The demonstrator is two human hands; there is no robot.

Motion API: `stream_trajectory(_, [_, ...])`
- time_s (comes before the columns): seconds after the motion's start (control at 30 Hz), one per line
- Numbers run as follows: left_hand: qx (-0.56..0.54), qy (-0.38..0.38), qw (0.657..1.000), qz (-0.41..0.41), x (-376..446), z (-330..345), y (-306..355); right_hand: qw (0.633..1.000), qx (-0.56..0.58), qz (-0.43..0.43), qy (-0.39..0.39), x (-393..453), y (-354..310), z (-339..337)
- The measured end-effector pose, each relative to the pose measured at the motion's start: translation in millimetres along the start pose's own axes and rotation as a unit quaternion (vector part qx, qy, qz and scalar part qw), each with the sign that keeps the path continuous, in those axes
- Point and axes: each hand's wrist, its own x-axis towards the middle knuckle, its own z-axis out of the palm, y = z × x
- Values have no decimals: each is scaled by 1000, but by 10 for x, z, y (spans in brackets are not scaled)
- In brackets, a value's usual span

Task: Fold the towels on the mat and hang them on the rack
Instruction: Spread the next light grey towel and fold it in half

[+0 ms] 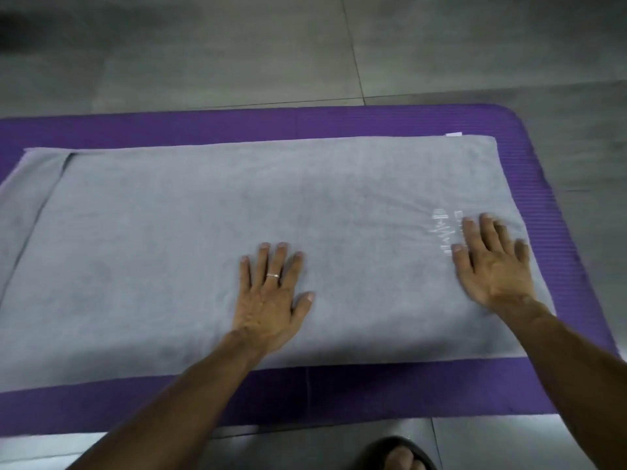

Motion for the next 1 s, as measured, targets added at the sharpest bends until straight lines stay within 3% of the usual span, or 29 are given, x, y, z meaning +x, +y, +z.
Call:
stream_trajectory(0.13, [-27, 26, 998, 58, 396, -79, 426, 997, 16, -20, 69, 426, 476, -255])
stream_trajectory(0.27, [-78, 62, 987, 129, 1130, -150, 1387, 990, 20, -92, 105, 1005, 915, -566])
stream_trajectory(0.4, [-125, 95, 970, 187, 1738, -260, 2391, 983, 20, -162, 84, 1482, 1229, -691])
stream_trajectory(0.5, [-163, 0, 950, 265, 1957, -329, 2839, 984, 47, -169, 37, 1690, 1283, -696])
stream_trajectory(0.57, [-120, -85, 932, 331, 2066, -355, 2962, 981, 51, -181, 44, 1736, 1288, -660])
stream_trajectory(0.63, [-99, -103, 923, 357, 2141, -397, 2983, 976, 43, -202, 62, 1733, 1291, -628])
stream_trajectory(0.77, [-180, -87, 936, 291, 2130, -441, 2933, 957, 31, -265, 115, 1674, 1221, -553])
stream_trajectory(0.9, [-348, -35, 929, 123, 2039, -438, 2847, 955, 22, -269, 126, 1619, 1100, -486])
stream_trajectory(1.0, [-397, -61, 916, -9, 1982, -420, 2700, 961, 40, -239, 132, 1601, 998, -478])
